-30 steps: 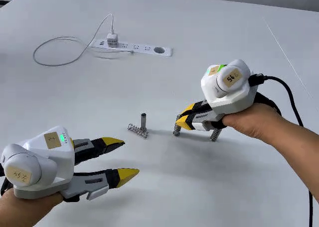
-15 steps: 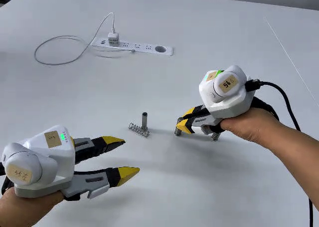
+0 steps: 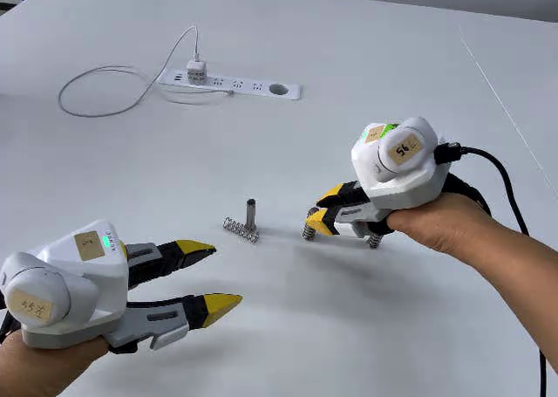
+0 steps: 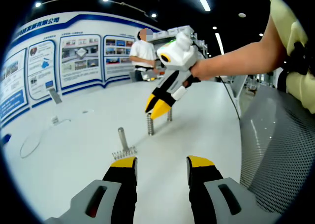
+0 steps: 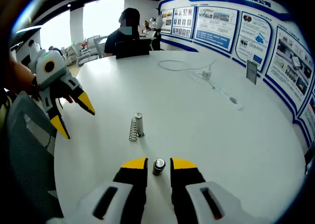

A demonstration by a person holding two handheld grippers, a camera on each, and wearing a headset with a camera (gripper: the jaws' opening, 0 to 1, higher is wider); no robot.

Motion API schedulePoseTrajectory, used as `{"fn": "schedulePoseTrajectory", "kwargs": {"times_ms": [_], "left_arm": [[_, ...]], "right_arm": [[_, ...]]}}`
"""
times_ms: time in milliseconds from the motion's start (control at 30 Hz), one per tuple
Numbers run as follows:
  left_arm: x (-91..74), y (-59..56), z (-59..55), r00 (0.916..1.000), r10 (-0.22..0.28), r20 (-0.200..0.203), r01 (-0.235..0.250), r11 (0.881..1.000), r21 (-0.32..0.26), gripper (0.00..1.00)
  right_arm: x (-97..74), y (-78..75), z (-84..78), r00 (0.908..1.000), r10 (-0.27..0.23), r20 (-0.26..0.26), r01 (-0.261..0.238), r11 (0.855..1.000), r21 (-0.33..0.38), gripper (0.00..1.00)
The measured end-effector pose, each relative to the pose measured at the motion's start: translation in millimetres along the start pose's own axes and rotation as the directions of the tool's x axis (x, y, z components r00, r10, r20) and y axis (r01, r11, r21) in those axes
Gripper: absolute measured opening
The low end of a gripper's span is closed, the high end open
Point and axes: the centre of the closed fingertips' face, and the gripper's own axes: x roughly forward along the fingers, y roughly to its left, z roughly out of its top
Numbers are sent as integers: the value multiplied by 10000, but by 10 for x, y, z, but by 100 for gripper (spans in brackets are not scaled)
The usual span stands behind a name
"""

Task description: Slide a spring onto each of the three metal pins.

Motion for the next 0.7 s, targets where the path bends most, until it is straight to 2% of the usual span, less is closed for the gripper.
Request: {"fn": "schedulePoseTrajectory", "kwargs": {"times_ms": [67, 333, 500, 700], "left_arm": [[0, 2, -5, 10000, -2, -20, 2, 10000, 14, 41], [-15, 18, 6, 10000, 20, -10, -20, 10000, 60, 41], [-37, 25, 13, 10000, 72, -6, -72, 10000, 67, 41], [-52, 17, 10, 9999, 104, -5, -104, 9999, 62, 41]], "right_arm": [[-25, 25, 78, 9997, -11, 246, 10, 10000, 9, 19], [38, 210, 196, 9987, 184, 484, -178, 9997, -143, 19], [125, 330, 218, 9983, 328, 486, -322, 9994, -135, 19], [220, 404, 225, 9984, 294, 488, -292, 9996, -29, 19]]}}
